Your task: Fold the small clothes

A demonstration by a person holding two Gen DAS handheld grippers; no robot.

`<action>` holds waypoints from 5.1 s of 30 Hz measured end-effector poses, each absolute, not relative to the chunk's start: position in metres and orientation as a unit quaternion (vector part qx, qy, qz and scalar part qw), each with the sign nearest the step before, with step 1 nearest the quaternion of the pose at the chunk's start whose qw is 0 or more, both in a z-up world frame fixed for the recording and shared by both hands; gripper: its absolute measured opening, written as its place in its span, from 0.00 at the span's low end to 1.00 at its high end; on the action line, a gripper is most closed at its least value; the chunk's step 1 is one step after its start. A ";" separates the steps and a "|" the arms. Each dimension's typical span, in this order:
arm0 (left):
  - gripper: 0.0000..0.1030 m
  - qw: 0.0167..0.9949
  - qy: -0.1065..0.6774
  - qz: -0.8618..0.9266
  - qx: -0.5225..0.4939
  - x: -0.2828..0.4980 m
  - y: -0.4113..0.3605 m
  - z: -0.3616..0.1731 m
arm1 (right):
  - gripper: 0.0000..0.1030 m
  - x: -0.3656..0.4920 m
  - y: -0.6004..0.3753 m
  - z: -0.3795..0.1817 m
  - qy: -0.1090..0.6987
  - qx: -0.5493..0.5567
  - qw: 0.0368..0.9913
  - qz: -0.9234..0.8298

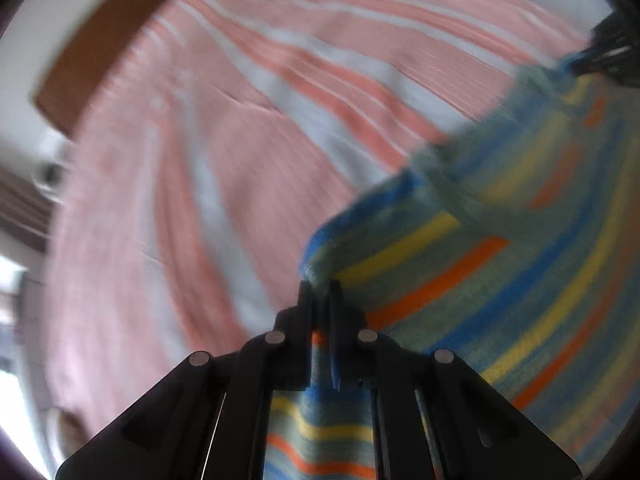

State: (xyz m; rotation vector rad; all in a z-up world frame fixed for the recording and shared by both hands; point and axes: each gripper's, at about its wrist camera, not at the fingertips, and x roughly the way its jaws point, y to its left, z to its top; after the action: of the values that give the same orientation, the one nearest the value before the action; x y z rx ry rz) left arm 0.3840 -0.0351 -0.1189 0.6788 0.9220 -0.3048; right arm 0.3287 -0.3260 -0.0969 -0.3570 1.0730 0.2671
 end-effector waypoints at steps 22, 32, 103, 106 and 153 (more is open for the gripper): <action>0.97 0.896 0.424 -0.040 0.121 0.291 0.057 -0.068 | 0.69 0.249 -0.369 -0.038 0.417 -0.097 0.903 0.032; 0.96 0.890 0.451 0.065 -0.017 0.143 0.180 -0.080 | 0.76 0.038 -0.387 -0.032 0.372 0.005 0.928 0.005; 1.00 0.905 0.417 0.079 -0.033 0.083 0.142 -0.161 | 0.98 -0.029 -0.402 -0.152 0.338 0.073 0.931 -0.115; 1.00 0.905 0.416 0.080 -0.033 0.084 0.142 -0.161 | 0.98 -0.029 -0.402 -0.152 0.338 0.073 0.931 -0.115; 1.00 0.906 0.414 0.081 -0.031 0.085 0.141 -0.162 | 0.98 -0.026 -0.400 -0.153 0.337 0.065 0.932 -0.117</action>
State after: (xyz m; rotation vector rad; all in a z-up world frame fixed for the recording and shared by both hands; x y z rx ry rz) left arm 0.0848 0.1407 -0.1622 -0.0633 0.8548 0.1679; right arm -0.0264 -0.3996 -0.1529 0.1332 0.6898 -0.2390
